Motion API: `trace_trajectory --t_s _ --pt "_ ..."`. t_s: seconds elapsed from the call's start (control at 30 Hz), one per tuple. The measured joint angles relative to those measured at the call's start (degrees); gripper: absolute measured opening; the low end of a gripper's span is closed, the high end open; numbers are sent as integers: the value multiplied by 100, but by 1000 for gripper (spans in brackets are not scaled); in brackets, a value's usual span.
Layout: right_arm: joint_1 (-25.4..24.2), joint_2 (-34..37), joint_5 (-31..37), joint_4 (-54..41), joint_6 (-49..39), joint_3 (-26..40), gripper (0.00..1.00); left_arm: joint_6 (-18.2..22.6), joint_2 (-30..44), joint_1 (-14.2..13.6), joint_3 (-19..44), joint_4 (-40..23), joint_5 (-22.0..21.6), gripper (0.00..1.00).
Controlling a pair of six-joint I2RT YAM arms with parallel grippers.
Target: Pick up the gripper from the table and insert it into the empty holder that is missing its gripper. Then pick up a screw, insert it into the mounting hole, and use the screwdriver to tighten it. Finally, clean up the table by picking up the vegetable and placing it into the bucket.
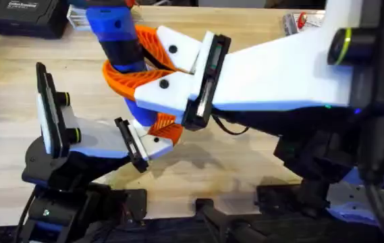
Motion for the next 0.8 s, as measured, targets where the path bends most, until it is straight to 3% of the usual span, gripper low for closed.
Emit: trace_trajectory --t_s 0.2,0.8 --pt "0 3 -1 471 -1 -9 25 1 0 0 0 2 0 5" --pt "96 181 -2 405 -2 -11 25 1 0 0 0 2 0 5"
